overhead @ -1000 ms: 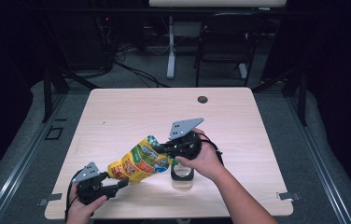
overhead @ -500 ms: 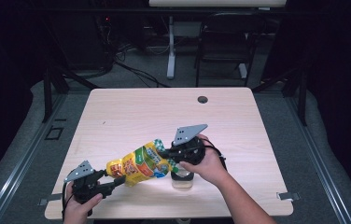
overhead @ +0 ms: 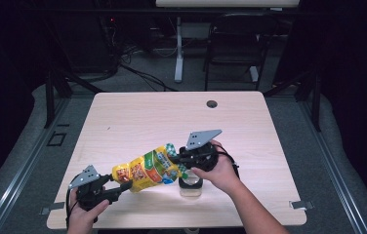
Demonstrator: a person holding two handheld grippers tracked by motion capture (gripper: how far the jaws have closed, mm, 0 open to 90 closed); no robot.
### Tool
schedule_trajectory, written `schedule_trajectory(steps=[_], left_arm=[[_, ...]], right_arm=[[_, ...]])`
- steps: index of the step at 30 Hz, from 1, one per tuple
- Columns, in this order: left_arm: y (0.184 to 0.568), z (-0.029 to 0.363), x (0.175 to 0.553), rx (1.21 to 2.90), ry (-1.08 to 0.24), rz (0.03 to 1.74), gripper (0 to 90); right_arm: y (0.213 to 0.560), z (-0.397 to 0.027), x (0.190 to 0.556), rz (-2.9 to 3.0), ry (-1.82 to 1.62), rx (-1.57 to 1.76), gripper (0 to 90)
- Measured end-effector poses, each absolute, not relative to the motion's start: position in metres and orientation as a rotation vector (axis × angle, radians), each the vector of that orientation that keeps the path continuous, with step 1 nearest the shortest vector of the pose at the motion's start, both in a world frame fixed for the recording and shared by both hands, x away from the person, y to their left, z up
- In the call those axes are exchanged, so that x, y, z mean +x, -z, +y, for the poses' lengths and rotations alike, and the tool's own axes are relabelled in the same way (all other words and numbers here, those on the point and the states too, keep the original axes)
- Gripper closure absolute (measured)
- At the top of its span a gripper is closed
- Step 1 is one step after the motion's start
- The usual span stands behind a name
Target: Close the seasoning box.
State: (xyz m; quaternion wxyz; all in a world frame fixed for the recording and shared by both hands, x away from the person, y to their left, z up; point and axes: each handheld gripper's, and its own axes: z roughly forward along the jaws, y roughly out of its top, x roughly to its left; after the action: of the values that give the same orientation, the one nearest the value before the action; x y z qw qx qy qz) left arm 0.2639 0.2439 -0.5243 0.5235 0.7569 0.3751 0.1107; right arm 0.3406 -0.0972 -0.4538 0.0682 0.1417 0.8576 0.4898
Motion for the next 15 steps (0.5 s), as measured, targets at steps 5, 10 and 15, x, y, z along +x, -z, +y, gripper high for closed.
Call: schedule_trajectory(steps=[5,10,15], left_arm=[[0.521,0.242,0.262,1.824,-0.307,0.877,44.7],[0.516,0.242,0.26,1.831,-0.319,0.856,45.8],[0.511,0.238,0.259,1.808,-0.35,0.853,46.1]], right_arm=[[0.459,-0.102,0.341,2.566,-1.487,0.455,89.0],[0.462,-0.105,0.338,2.559,-1.496,0.449,88.1],[0.462,-0.109,0.335,2.549,-1.5,0.452,85.9]])
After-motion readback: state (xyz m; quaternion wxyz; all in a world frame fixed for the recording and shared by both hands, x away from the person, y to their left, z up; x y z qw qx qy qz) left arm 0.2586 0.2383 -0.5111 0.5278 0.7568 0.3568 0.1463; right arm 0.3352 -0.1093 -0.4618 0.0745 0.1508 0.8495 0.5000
